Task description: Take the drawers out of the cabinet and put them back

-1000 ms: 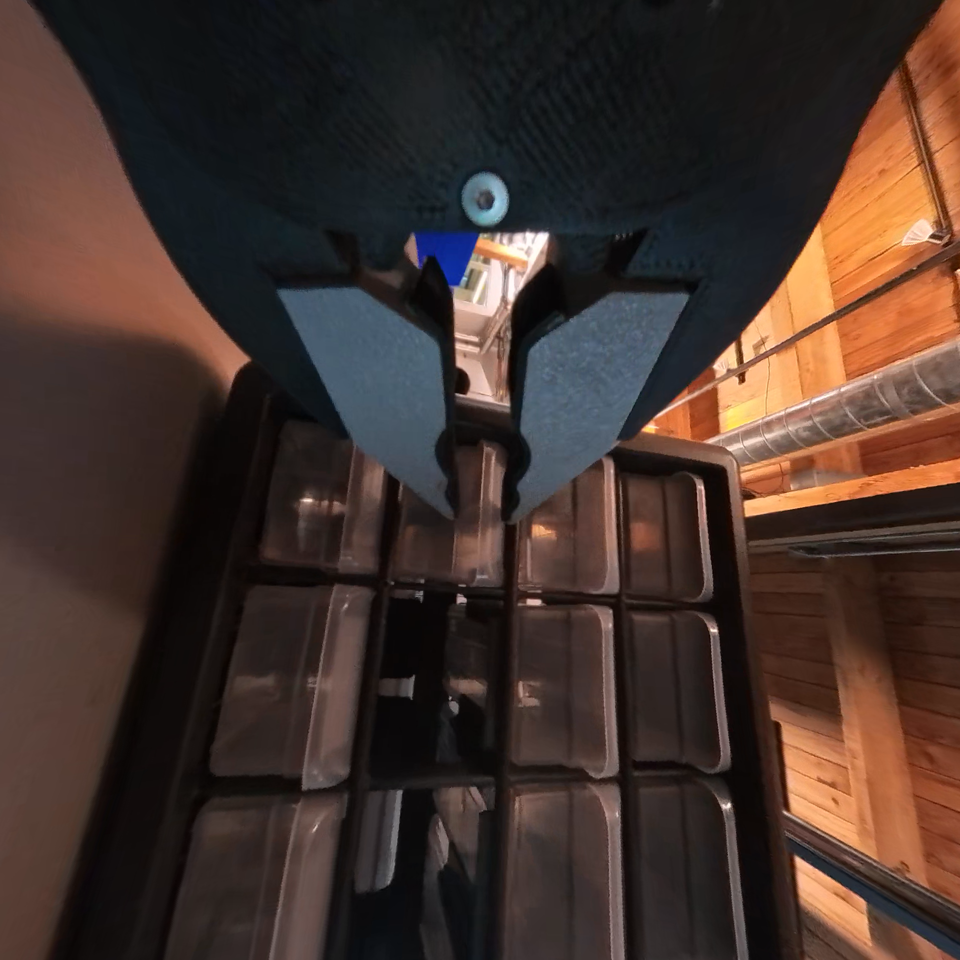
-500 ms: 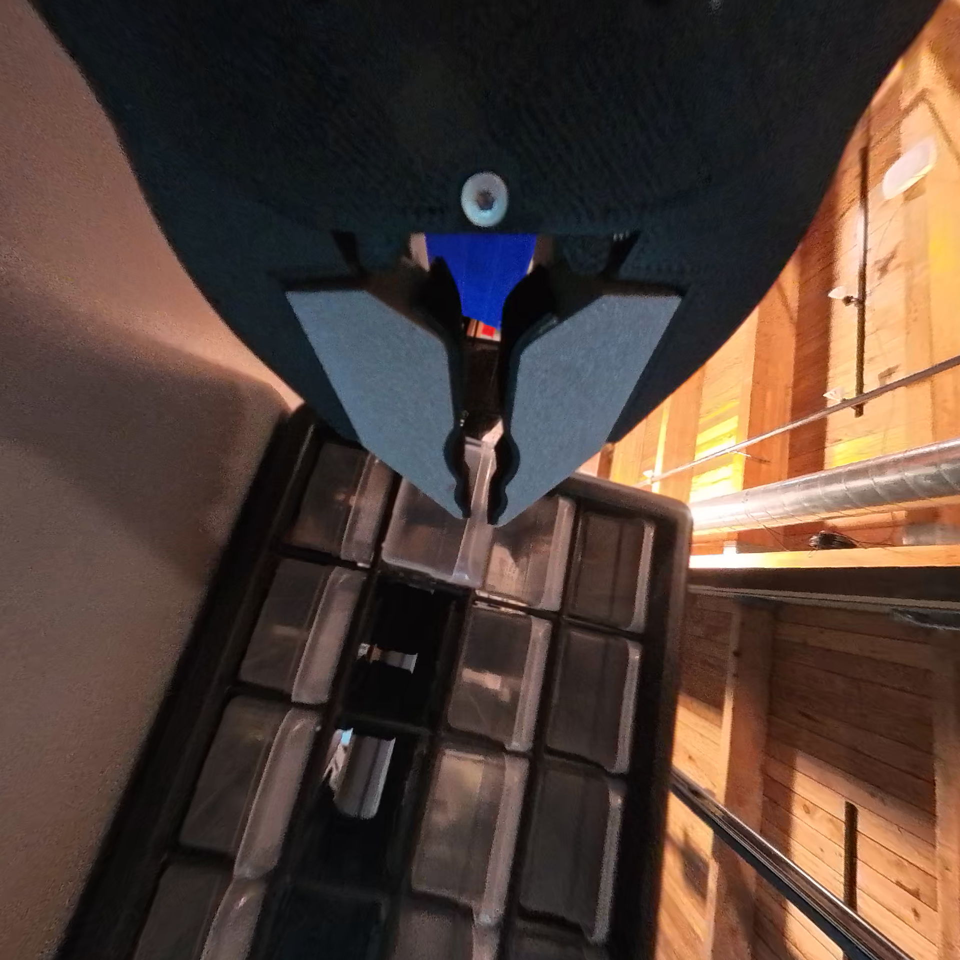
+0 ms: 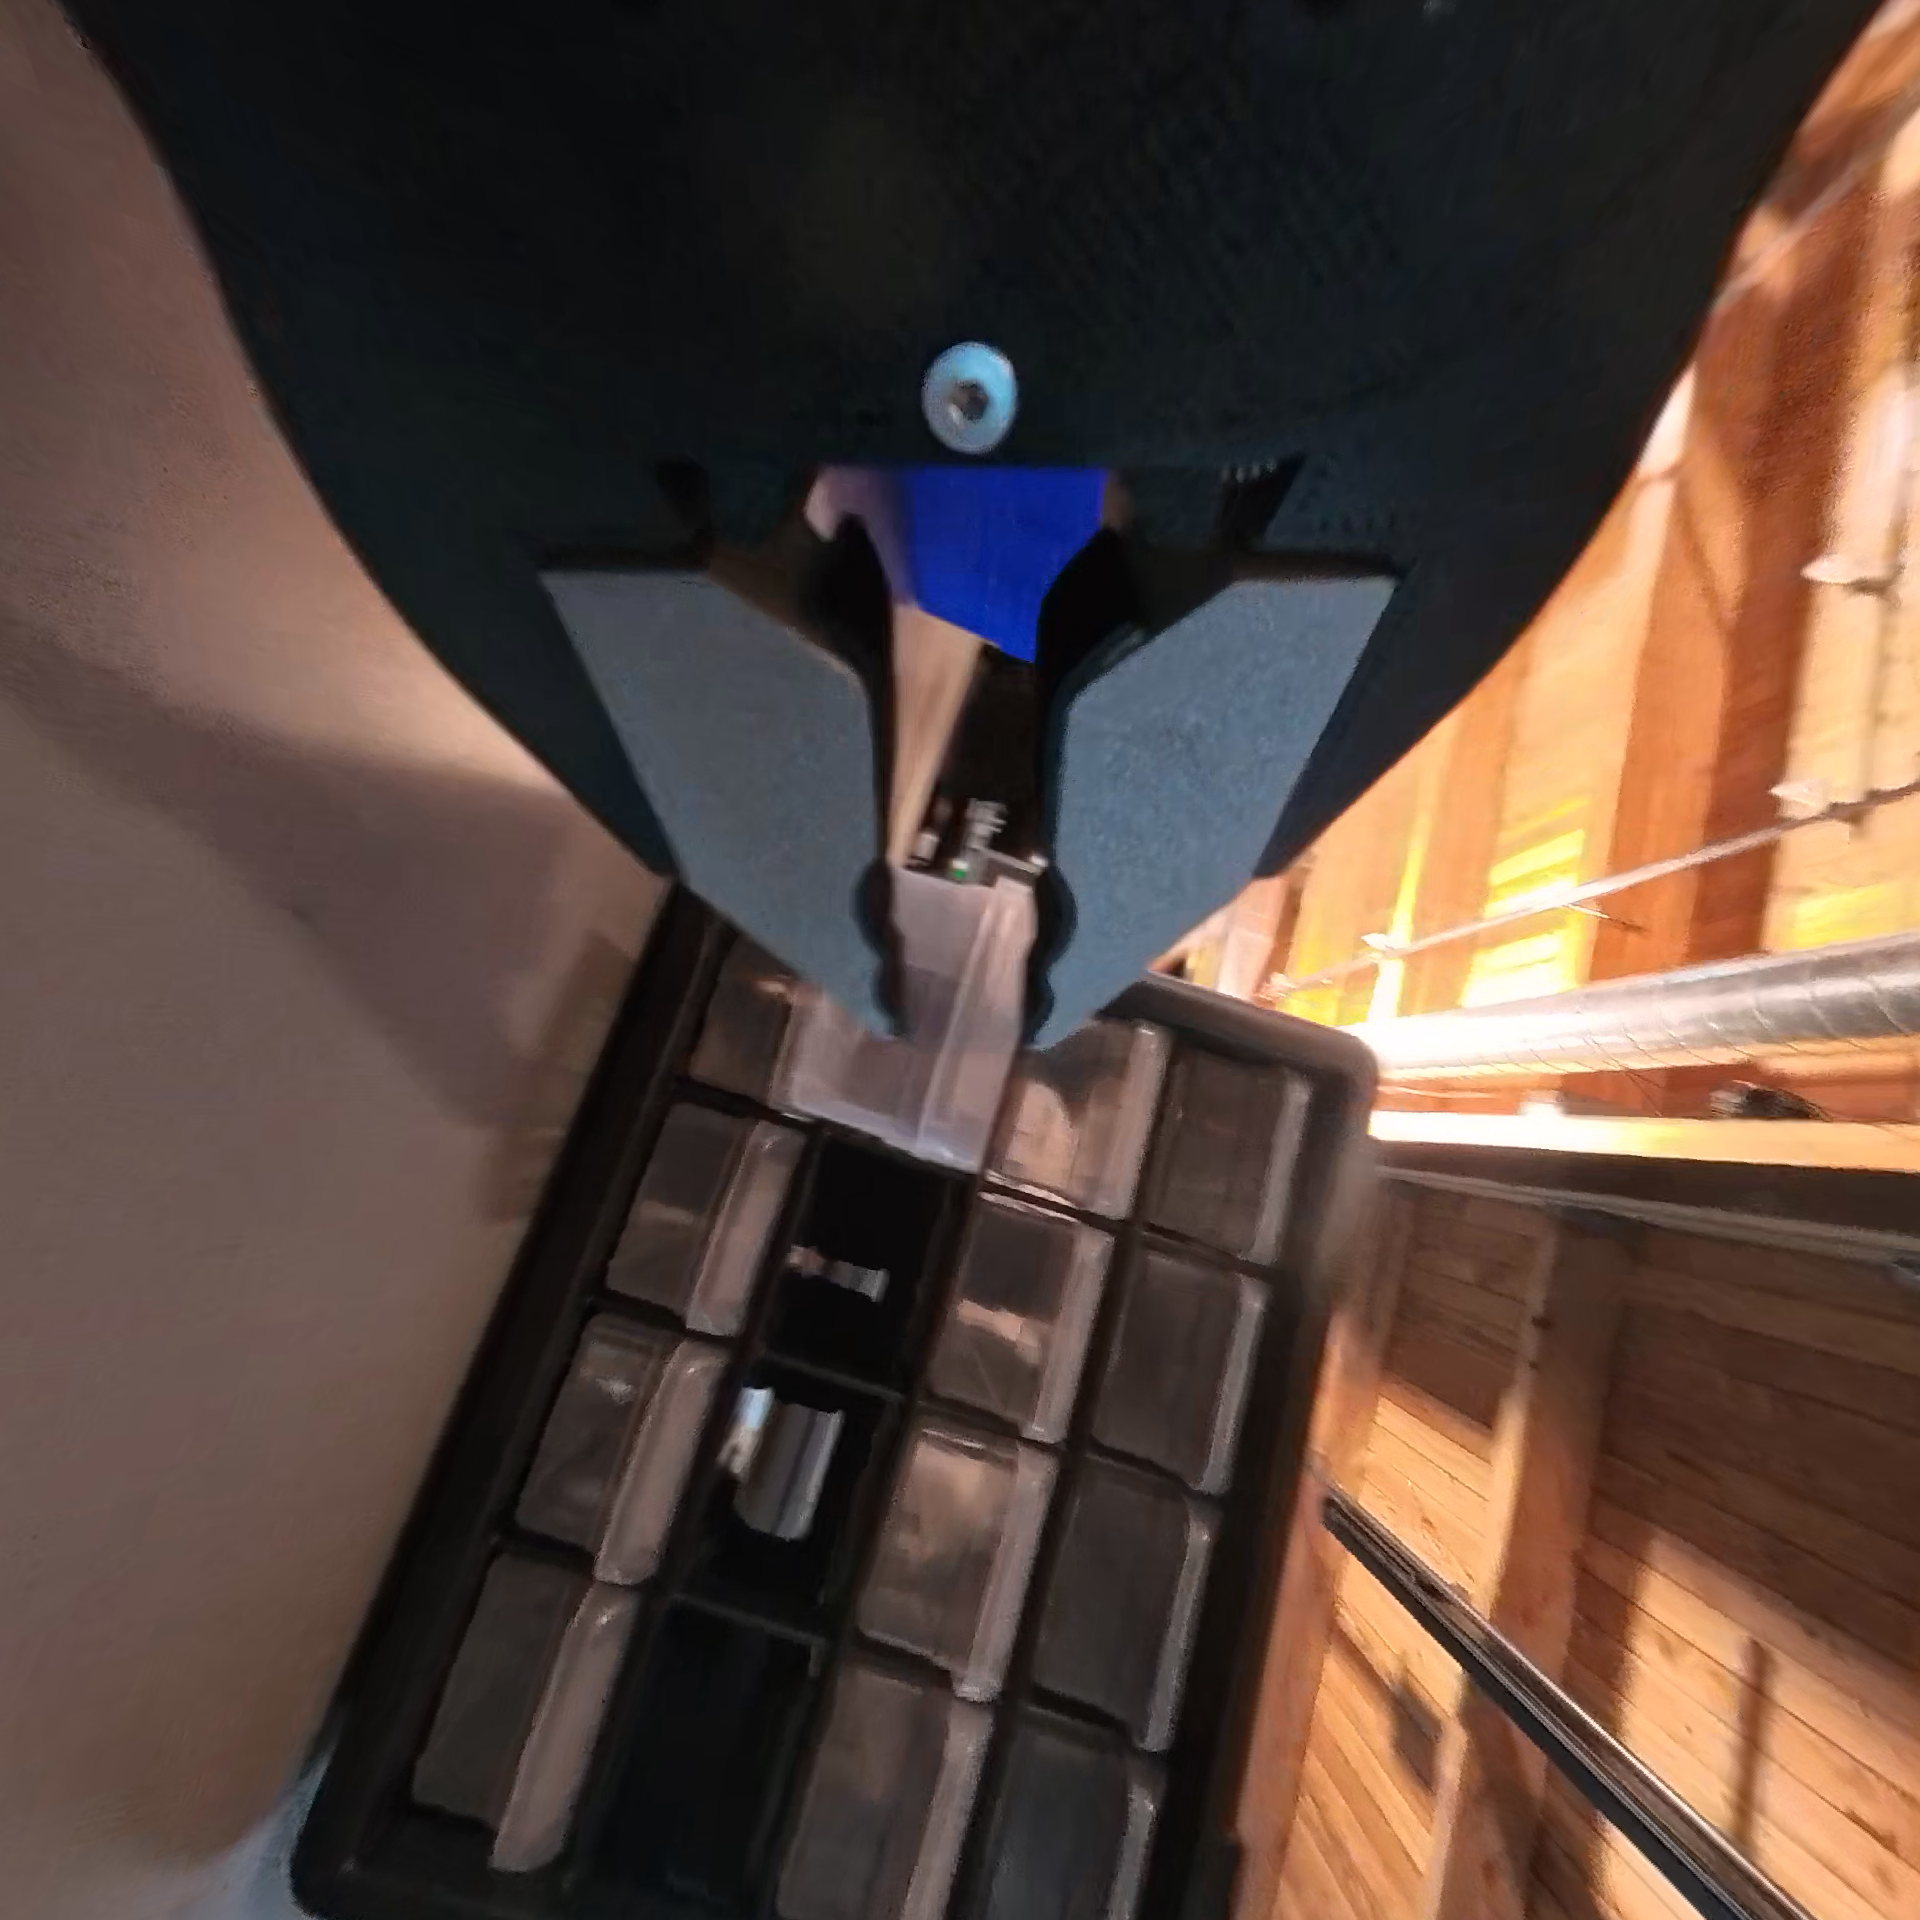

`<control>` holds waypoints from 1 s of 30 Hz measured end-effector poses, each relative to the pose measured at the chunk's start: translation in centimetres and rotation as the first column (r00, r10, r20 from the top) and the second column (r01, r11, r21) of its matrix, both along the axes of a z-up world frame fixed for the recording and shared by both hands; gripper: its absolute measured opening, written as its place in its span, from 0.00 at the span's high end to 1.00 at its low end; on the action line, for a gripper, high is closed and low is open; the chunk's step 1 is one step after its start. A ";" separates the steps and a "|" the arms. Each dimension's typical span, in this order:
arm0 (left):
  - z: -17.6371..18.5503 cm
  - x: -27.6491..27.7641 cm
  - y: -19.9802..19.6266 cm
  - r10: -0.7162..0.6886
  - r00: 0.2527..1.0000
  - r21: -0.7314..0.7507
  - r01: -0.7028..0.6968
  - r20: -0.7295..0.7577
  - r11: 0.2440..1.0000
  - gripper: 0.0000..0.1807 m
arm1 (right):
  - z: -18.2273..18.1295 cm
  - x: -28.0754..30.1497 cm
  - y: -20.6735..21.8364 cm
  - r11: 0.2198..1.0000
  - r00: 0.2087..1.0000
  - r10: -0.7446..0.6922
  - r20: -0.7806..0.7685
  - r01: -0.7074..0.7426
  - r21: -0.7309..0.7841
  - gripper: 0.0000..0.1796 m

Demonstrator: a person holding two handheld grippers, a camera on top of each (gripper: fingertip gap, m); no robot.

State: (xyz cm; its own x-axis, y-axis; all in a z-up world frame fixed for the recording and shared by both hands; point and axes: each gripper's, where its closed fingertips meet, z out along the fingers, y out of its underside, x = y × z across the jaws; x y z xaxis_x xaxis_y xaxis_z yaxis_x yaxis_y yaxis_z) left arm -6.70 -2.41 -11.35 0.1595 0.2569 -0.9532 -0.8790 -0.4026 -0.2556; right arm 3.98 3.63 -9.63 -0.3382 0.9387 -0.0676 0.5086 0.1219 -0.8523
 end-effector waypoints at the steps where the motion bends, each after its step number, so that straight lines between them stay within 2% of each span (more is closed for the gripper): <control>1: -0.7 -0.2 0.1 0.004 0.999 -0.030 -0.003 0.054 1.000 0.80 | 0.1 0.0 -0.1 1.000 1.000 0.003 -0.001 -0.003 -0.011 0.71; 2: -0.9 -0.3 0.1 0.008 0.996 -0.039 -0.004 0.086 0.999 0.76 | 0.3 0.0 -0.2 1.000 1.000 0.005 -0.007 -0.005 -0.024 0.71; 5: -0.4 -0.5 -0.1 0.011 0.999 -0.029 -0.010 0.053 1.000 0.68 | 1.1 0.3 0.2 0.999 1.000 -0.005 -0.029 0.004 -0.053 0.71; 10: 0.4 -1.7 1.0 -0.002 0.998 -0.082 -0.003 -0.066 0.997 0.64 | 2.4 1.0 0.7 0.993 0.999 0.003 -0.053 -0.009 -0.116 0.70; 15: -0.9 -3.1 2.2 -0.055 0.991 -0.223 0.026 -0.123 0.975 0.76 | 2.7 1.5 1.7 0.996 0.998 -0.028 -0.056 0.023 -0.085 0.68; 20: -0.8 -1.7 1.4 -0.120 0.986 -0.233 0.090 -0.117 0.968 0.76 | 3.2 2.0 2.2 0.995 0.997 -0.037 -0.068 0.031 -0.093 0.69; 23: -0.2 -0.8 0.3 -0.185 0.981 -0.248 0.167 -0.052 0.954 0.76 | 3.0 2.1 2.4 0.996 0.998 -0.035 -0.058 0.030 -0.085 0.69; 25: 0.1 -1.3 -0.3 -0.178 0.984 -0.275 0.177 0.022 0.945 0.76 | 2.6 2.0 2.5 0.997 0.998 -0.040 -0.046 0.037 -0.072 0.69; 30: -0.9 0.0 -0.5 -0.219 0.976 -0.294 0.208 -0.003 0.933 0.77 | 2.7 1.9 2.1 0.998 0.998 -0.034 -0.046 0.031 -0.055 0.69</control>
